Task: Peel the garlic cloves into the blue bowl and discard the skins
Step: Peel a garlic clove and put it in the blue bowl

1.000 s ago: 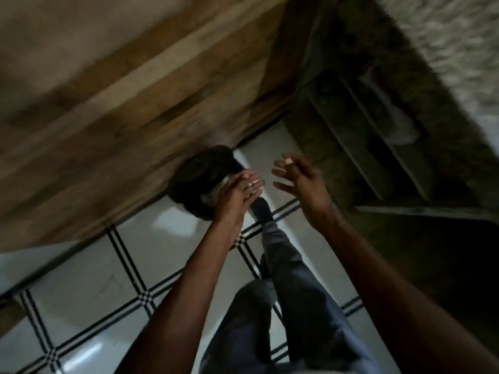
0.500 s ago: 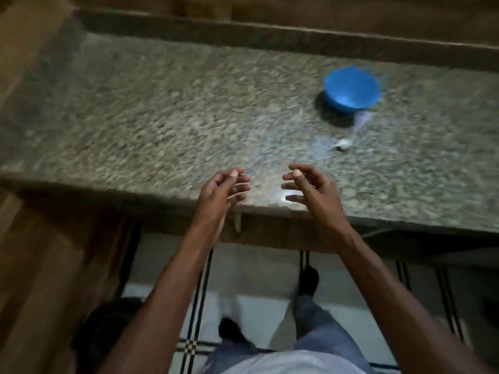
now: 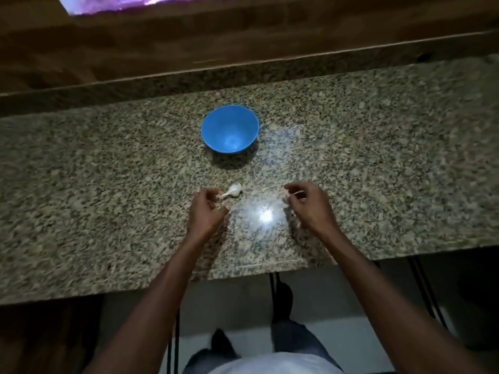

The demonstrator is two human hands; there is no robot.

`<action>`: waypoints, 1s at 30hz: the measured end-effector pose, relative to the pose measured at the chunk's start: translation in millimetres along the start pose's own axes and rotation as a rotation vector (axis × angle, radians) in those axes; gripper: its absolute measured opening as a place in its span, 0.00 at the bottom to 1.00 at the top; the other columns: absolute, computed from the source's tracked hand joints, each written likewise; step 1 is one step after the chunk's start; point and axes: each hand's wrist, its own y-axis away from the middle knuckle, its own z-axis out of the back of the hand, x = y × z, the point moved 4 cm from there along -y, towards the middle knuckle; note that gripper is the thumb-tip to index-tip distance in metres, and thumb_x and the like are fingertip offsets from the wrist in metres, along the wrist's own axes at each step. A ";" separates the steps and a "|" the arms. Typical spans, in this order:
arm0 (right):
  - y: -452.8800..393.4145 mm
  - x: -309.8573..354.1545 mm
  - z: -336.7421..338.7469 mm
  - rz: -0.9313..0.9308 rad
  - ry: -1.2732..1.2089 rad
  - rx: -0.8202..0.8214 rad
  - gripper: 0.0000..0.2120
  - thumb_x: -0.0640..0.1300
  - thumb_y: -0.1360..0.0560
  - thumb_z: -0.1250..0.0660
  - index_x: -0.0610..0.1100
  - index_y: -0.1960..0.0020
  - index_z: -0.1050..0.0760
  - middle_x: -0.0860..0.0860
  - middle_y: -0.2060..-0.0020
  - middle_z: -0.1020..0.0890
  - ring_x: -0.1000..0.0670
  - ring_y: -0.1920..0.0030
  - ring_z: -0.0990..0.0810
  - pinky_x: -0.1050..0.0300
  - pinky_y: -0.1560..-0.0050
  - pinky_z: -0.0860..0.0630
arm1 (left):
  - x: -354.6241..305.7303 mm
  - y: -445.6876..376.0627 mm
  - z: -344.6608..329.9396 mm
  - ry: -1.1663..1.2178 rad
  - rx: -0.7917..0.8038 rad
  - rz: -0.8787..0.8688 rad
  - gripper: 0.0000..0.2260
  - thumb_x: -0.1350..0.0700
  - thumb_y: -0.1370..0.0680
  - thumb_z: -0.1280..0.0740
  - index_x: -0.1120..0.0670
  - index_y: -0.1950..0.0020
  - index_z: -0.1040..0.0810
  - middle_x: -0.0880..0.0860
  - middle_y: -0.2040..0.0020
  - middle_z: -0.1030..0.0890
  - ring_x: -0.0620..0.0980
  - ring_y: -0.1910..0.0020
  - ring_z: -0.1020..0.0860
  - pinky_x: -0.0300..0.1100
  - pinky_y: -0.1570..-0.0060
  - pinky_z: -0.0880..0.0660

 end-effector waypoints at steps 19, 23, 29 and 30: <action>-94.9 110.4 -18.2 0.288 0.084 0.033 0.05 0.39 0.21 0.27 0.42 0.46 0.16 0.52 0.53 0.16 0.58 0.55 0.20 0.77 0.56 0.28 | -13.9 -36.7 -12.9 -0.064 0.025 -0.269 0.25 0.56 0.29 0.20 0.53 0.35 0.22 0.51 0.41 0.26 0.41 0.45 0.23 0.24 0.50 0.27; -124.8 138.3 -33.8 0.278 0.117 0.094 0.10 0.39 0.22 0.27 0.39 0.42 0.14 0.45 0.48 0.12 0.52 0.50 0.15 0.69 0.47 0.22 | -15.7 -43.6 -20.2 -0.065 0.106 -0.361 0.15 0.59 0.27 0.22 0.55 0.42 0.19 0.51 0.46 0.24 0.41 0.48 0.22 0.35 0.50 0.21; -96.7 115.5 -32.5 0.164 -0.011 0.056 0.10 0.42 0.20 0.29 0.44 0.40 0.15 0.49 0.47 0.13 0.59 0.52 0.17 0.65 0.48 0.20 | -5.2 -38.9 -14.7 0.155 0.065 -0.144 0.12 0.49 0.23 0.25 0.52 0.42 0.16 0.47 0.45 0.15 0.43 0.45 0.17 0.37 0.49 0.19; -85.8 102.7 -36.4 0.111 -0.064 0.136 0.10 0.44 0.20 0.28 0.46 0.40 0.15 0.52 0.47 0.14 0.61 0.51 0.17 0.65 0.49 0.20 | -4.8 -35.9 -12.7 0.239 0.075 -0.089 0.13 0.46 0.23 0.26 0.51 0.42 0.16 0.47 0.46 0.14 0.45 0.45 0.16 0.43 0.46 0.18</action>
